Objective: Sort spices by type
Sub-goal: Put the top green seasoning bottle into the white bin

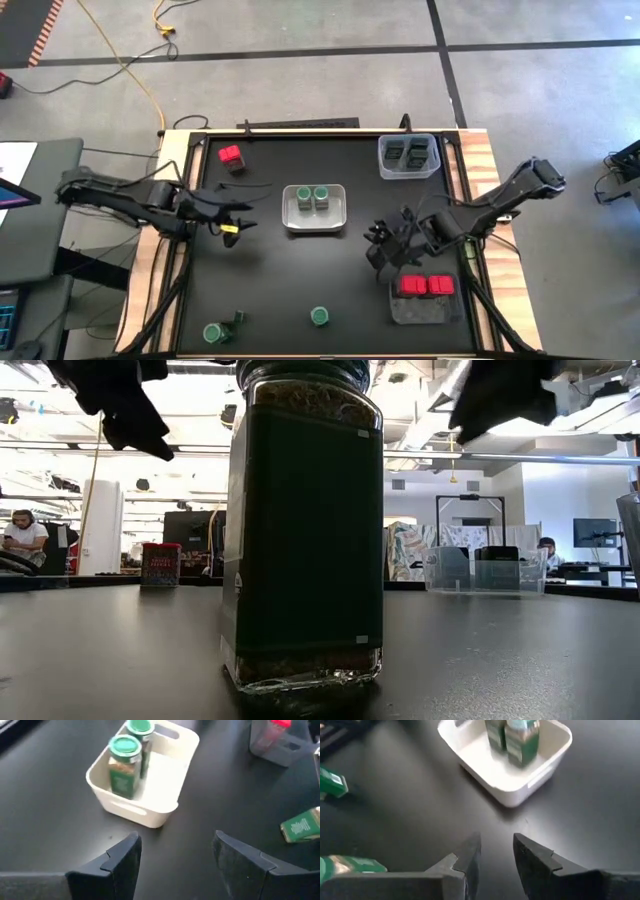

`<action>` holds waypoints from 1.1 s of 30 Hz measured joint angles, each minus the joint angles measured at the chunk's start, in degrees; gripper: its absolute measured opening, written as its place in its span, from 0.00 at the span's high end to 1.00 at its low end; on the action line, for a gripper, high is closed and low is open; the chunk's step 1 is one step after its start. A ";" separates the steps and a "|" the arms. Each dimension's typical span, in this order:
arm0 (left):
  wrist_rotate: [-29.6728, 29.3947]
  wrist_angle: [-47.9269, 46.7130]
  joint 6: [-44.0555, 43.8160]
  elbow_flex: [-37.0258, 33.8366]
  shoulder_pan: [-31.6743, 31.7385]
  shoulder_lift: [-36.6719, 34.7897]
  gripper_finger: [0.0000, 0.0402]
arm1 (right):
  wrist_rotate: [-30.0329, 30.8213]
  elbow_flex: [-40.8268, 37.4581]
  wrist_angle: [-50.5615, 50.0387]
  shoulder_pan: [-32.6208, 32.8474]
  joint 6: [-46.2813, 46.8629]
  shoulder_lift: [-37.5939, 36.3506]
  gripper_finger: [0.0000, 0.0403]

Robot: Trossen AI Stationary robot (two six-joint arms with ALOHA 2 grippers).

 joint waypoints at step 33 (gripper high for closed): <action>-12.58 -32.07 -42.75 52.78 -17.88 50.26 0.43 | -1.46 -10.77 -6.25 12.13 6.00 -0.05 0.25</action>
